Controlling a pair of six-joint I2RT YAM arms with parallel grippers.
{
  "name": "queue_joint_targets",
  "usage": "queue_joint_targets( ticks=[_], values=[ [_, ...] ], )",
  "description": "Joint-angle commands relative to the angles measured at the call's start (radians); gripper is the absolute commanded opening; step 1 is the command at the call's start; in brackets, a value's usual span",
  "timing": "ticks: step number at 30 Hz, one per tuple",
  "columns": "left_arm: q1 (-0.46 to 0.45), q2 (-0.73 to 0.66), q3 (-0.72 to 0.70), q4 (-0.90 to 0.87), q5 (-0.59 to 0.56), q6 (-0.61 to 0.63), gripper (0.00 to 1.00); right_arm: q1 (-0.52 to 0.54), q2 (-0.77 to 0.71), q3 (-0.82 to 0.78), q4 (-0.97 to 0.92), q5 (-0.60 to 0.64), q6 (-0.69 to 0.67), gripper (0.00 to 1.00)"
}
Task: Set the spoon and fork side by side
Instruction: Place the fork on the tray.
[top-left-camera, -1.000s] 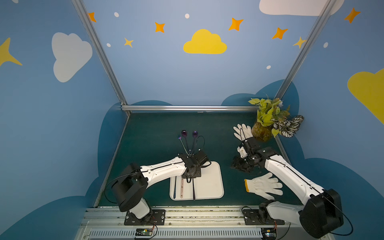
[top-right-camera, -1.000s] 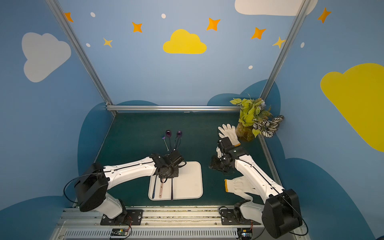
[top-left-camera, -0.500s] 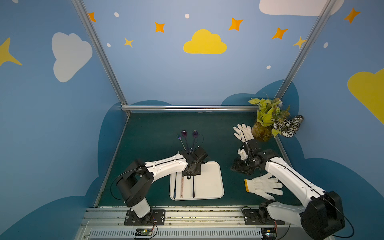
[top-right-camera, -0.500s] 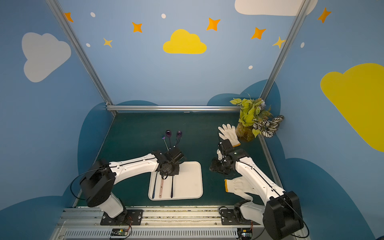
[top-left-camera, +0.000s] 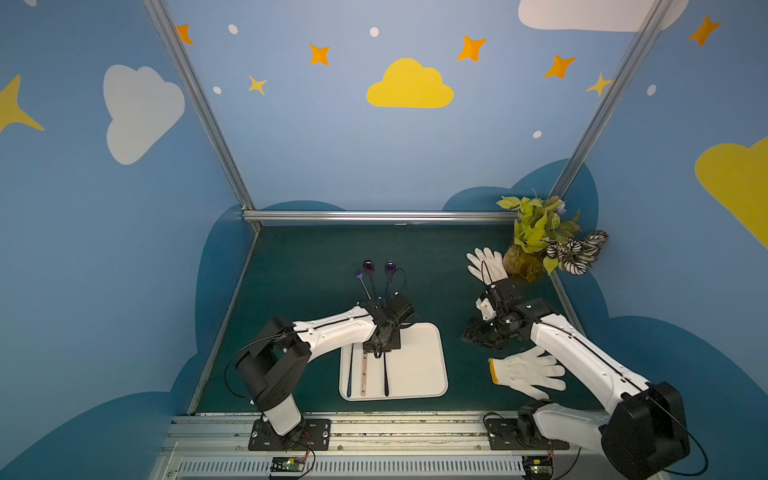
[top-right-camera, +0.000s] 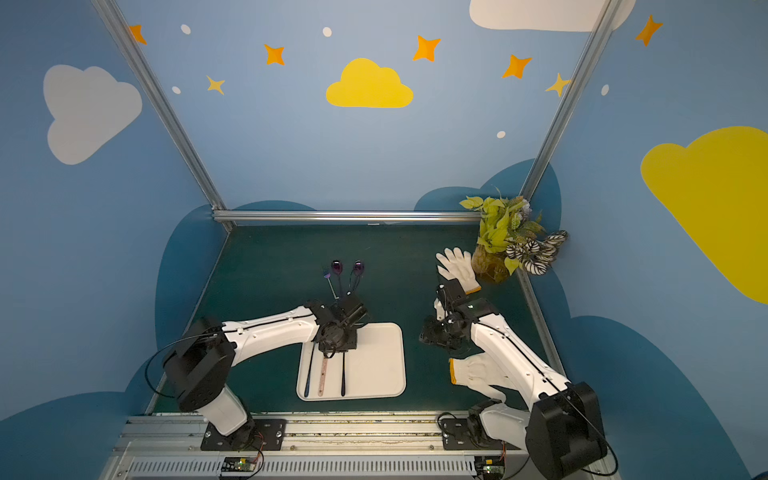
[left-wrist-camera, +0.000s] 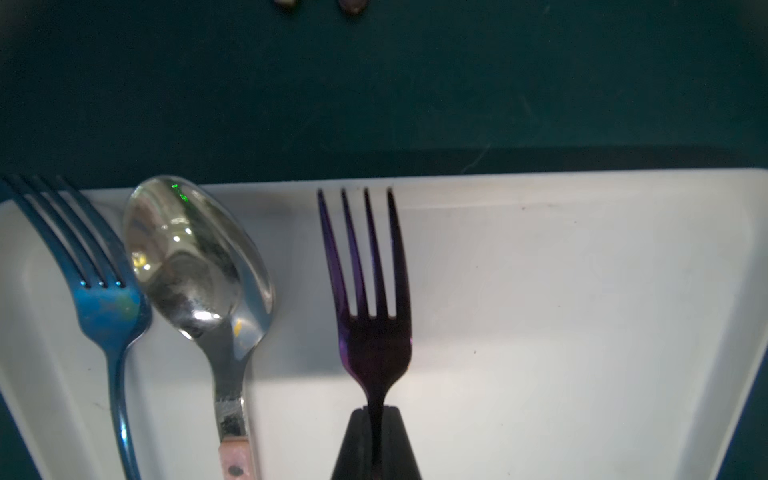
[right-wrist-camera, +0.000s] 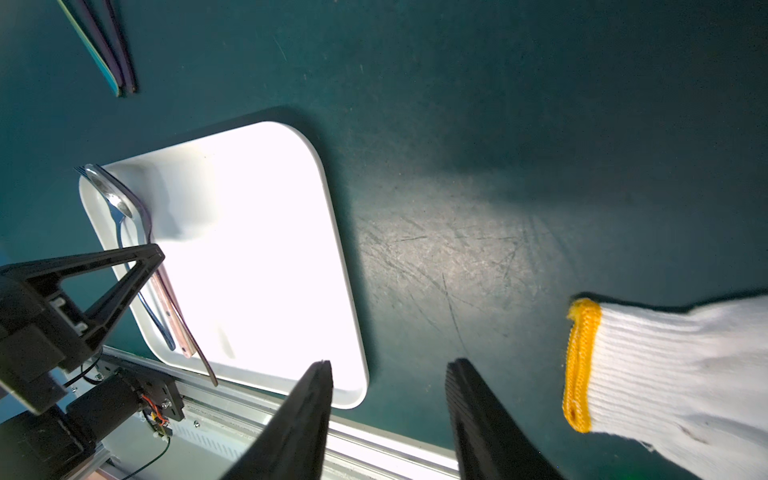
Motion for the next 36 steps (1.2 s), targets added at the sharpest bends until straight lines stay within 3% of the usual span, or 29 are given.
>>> queue_joint_targets(
  ticks=[1,19,24,36],
  values=[
    [0.003,0.016,-0.004,-0.01,-0.003,0.001,0.06,-0.002,-0.033,-0.019,-0.011,-0.003,0.006,0.5],
    [0.009,0.046,-0.02,0.002,-0.011,-0.004,0.13,-0.002,-0.08,-0.049,-0.017,0.0,0.018,0.5],
    [0.01,0.064,-0.014,0.001,-0.01,0.0,0.19,-0.003,-0.085,-0.054,-0.017,0.001,0.021,0.5],
    [0.006,-0.051,0.06,-0.048,0.001,0.021,0.58,-0.003,-0.077,-0.031,-0.017,0.007,0.024,0.5]
  ],
)
